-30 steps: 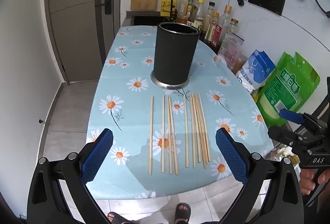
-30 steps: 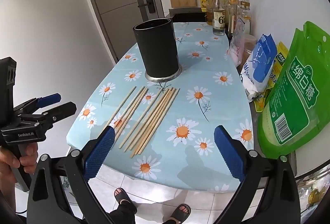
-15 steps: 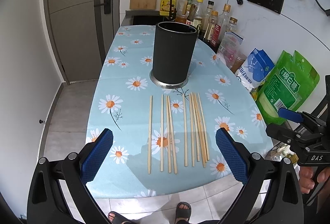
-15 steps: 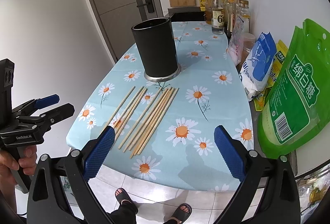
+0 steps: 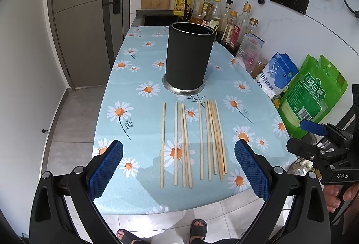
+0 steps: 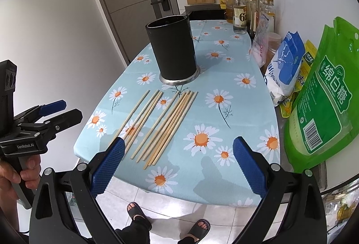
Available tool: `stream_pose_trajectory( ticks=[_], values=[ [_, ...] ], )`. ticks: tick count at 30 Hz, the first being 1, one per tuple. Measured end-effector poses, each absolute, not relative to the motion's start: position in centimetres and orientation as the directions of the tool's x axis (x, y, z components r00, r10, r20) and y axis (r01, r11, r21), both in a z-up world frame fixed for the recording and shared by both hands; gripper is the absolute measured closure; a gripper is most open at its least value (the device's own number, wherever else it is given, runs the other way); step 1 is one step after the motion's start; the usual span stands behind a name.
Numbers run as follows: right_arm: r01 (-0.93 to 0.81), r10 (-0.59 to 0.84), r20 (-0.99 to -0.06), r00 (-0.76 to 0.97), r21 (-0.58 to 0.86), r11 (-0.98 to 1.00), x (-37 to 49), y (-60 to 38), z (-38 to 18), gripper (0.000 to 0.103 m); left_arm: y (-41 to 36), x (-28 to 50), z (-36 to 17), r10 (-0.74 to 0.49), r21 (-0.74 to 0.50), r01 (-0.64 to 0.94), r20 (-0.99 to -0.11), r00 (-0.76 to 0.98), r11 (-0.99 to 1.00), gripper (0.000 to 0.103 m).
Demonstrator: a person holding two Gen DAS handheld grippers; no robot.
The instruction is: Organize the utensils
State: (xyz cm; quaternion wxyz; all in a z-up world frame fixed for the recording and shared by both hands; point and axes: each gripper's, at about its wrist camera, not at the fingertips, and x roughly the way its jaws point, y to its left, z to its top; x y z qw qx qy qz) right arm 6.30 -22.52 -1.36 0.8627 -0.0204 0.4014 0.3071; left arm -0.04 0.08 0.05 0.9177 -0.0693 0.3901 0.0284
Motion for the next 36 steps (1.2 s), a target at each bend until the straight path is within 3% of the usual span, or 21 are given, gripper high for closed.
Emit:
stream_pose_trajectory(
  ticks=[36],
  values=[
    [-0.547,0.514,-0.708,0.484,0.214,0.810,5.85,-22.38,-1.11,0.007,-0.44,-0.70,0.67,0.004,-0.101,-0.106,-0.708,0.707,0.989,0.006]
  ],
)
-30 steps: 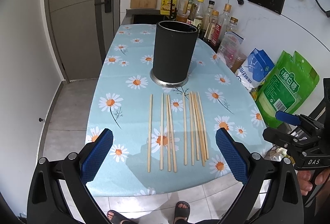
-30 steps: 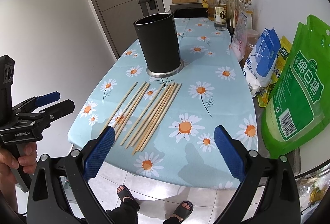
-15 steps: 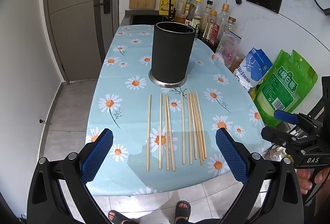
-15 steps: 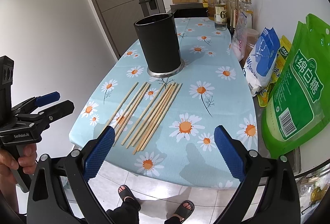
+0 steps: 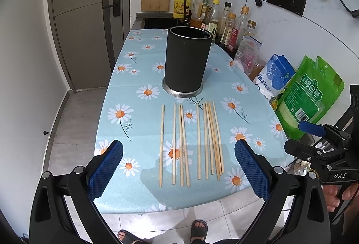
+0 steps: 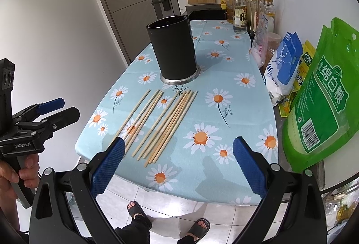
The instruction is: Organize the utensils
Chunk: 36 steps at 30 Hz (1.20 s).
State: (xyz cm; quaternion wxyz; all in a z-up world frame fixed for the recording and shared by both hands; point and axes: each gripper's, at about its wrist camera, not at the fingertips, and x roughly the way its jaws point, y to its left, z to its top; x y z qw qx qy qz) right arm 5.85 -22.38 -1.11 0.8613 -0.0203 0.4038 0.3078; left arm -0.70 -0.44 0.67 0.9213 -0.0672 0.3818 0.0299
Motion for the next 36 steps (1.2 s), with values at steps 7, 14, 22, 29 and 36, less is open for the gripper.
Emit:
stream_pose_trajectory(
  ticks=[7,14,22,29,36],
  values=[
    [-0.545,0.523,-0.713,0.468,0.233,0.805,6.1,-22.6,-1.3,0.007,-0.5,-0.9,0.9,0.017,-0.086,-0.113,-0.718,0.696,0.990,0.006],
    [-0.551,0.553,-0.711,0.434,0.276,0.788,7.0,-22.9,-1.5,0.007,-0.9,-0.7,1.5,-0.034,-0.152,-0.116,-0.735,0.677,0.982,0.006],
    [-0.489,0.519,-0.785,0.338,0.325,0.809,10.5,-21.7,-2.2,0.028,-0.5,1.7,0.4,-0.047,-0.158,-0.122,-0.778,0.627,0.980,0.006],
    [-0.304,0.495,-0.862,0.111,0.445,0.842,16.3,-19.1,-5.9,0.053,2.1,5.8,-2.3,-0.089,-0.176,-0.106,-0.828,0.554,0.979,0.006],
    [-0.214,0.417,-0.908,-0.045,0.417,0.883,20.1,-15.4,-9.1,0.070,4.7,8.8,-4.2,-0.188,-0.249,-0.058,-0.845,0.500,0.967,0.007]
  ],
)
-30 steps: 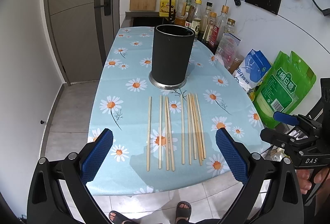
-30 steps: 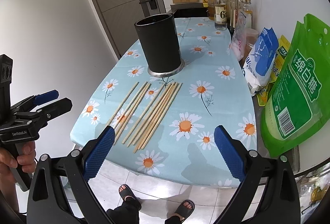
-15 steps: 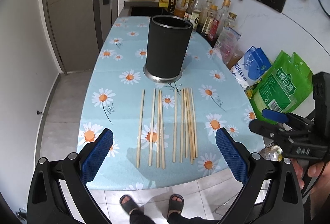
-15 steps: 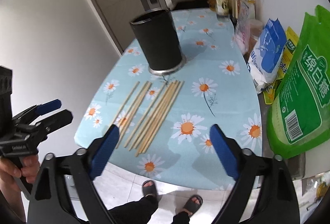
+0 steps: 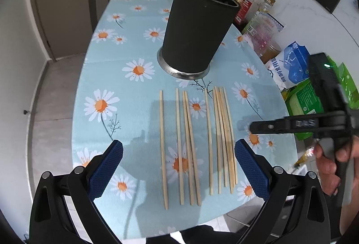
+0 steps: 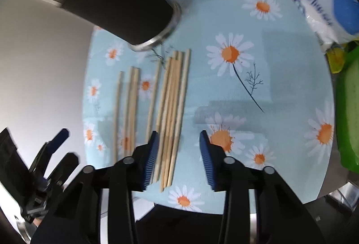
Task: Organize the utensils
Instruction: 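Lower the right gripper onto a wooden chopstick and close it while the left tool approaches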
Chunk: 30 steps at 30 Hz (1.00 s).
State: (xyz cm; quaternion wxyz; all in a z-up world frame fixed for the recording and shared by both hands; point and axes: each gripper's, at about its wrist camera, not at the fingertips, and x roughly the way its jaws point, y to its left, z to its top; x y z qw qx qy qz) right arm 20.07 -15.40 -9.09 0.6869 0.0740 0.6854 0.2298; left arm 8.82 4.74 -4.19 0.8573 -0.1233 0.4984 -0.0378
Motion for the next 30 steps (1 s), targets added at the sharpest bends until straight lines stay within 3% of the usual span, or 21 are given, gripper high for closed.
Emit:
stream_pose_trajectory(
  ticks=[3,12,23,30],
  values=[
    [-0.186,0.368,-0.926,-0.082,0.377,0.907,21.1,-14.6,-10.3,0.079,5.9,9.5,-5.2,-0.217,-0.272,-0.050,-0.854,0.472,0.961,0.007],
    [-0.173,0.237,-0.966,-0.106,0.252,0.952,22.5,-12.1,-11.6,0.089,8.5,11.1,-7.2,-0.299,-0.341,-0.017,-0.847,0.439,0.940,0.007],
    [-0.217,0.015,-1.000,-0.019,0.019,0.976,21.2,-7.7,-12.3,0.086,9.2,12.4,-8.7,-0.368,-0.385,0.038,-0.842,0.395,0.922,0.007],
    [-0.223,-0.015,-1.000,0.007,-0.016,0.975,20.6,-7.0,-12.4,0.097,8.9,12.7,-9.3,-0.353,-0.369,0.030,-0.858,0.373,0.929,0.007]
  ],
)
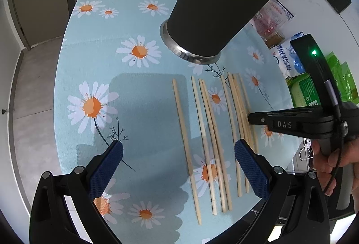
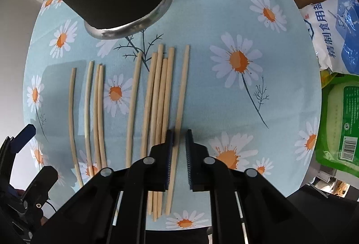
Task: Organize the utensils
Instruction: 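Lower the right gripper onto a wooden chopstick and close it while the left tool approaches, then close the left gripper on another chopstick while the right gripper holds its chopstick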
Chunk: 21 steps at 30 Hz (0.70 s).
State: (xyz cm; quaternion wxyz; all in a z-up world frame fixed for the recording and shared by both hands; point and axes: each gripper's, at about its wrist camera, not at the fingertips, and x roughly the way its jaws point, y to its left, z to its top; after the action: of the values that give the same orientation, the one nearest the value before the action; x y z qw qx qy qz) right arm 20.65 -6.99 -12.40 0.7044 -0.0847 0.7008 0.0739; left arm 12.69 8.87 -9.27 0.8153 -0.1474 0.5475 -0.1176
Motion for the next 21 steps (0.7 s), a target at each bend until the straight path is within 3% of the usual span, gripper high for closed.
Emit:
stream_pose_trajectory(
  ticks=[10,13,14,18,21],
  values=[
    [-0.277,0.143,-0.990,0.014,0.134,0.952,22.2,-11.4,-9.1,0.098,7.2,12.6,-8.2,-0.251,-0.279,-0.013,-0.883,0.397,0.960,0.007],
    [-0.313,0.228,-0.968,0.102,0.186,0.931,21.9,-13.2,-6.2,0.098,6.9,12.5,-7.8,-0.200,-0.237,-0.040,-0.887,0.416,0.971,0.018],
    [-0.315,0.253,-0.962,0.108,0.208,0.926,21.9,-13.8,-5.7,0.098,6.9,12.6,-7.8,-0.183,-0.227,-0.057,-0.889,0.421,0.972,0.026],
    [-0.311,0.348,-0.932,0.098,0.304,0.900,21.6,-16.4,-4.4,0.098,6.0,13.0,-8.3,-0.169,-0.209,-0.064,-0.906,0.387,0.976,0.037],
    [-0.314,0.394,-0.914,0.092,0.349,0.883,21.1,-17.9,-3.7,0.098,5.0,13.5,-9.3,-0.130,-0.159,-0.058,-0.930,0.343,0.986,0.052]
  ],
)
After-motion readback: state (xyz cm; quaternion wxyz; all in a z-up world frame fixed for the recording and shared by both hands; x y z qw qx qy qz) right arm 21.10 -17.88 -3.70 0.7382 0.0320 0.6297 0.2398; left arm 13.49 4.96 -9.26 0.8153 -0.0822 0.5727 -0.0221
